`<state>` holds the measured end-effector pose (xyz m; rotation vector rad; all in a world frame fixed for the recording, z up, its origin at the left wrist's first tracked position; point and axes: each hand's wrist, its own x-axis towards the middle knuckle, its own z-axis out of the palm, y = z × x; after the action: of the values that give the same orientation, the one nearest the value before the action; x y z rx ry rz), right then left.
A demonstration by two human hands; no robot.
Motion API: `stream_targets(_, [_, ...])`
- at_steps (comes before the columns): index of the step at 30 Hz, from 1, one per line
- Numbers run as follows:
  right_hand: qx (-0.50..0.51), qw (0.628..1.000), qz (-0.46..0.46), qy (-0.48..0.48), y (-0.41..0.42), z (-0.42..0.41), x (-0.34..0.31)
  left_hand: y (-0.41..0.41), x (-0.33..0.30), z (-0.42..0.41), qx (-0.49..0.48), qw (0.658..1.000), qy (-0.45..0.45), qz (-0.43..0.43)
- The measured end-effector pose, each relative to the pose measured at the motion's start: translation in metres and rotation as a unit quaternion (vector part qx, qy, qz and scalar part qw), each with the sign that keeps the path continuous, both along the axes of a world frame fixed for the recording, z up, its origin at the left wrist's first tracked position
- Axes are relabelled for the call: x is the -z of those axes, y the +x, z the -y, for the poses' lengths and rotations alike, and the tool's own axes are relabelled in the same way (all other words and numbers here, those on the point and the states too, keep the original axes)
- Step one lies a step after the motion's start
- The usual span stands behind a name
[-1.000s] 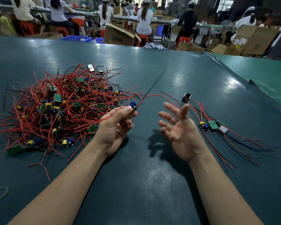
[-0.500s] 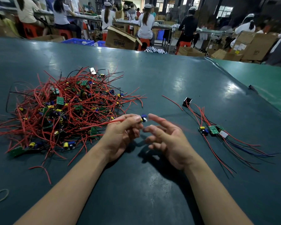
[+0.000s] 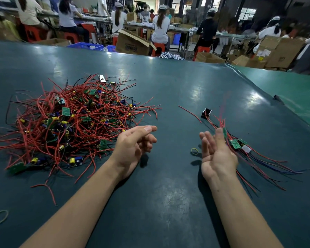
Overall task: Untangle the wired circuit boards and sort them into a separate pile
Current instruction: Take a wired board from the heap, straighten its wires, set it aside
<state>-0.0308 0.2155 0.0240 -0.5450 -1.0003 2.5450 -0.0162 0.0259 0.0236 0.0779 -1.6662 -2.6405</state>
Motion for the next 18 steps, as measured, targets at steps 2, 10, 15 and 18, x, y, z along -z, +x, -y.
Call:
stream_targets(2, [-0.009, 1.000, 0.023, -0.003, -0.001, -0.001, 0.003, -0.001, 0.001, 0.002, -0.070, 0.995, -0.070, -0.029])
stream_targets(10, [-0.029, 0.996, 0.027, 0.083, -0.007, -0.003, 0.005, 0.002, 0.009, 0.033, -0.383, 0.685, -0.600, -0.156])
stream_targets(15, [-0.060, 0.979, 0.015, 0.195, -0.007, 0.007, 0.004, -0.006, 0.015, 0.058, -0.344, 0.638, -0.688, 0.037])
stream_targets(18, [-0.086, 0.964, 0.009, 0.253, -0.005, 0.010, 0.007, -0.010, 0.017, 0.061, -0.339, 0.636, -0.692, 0.040])
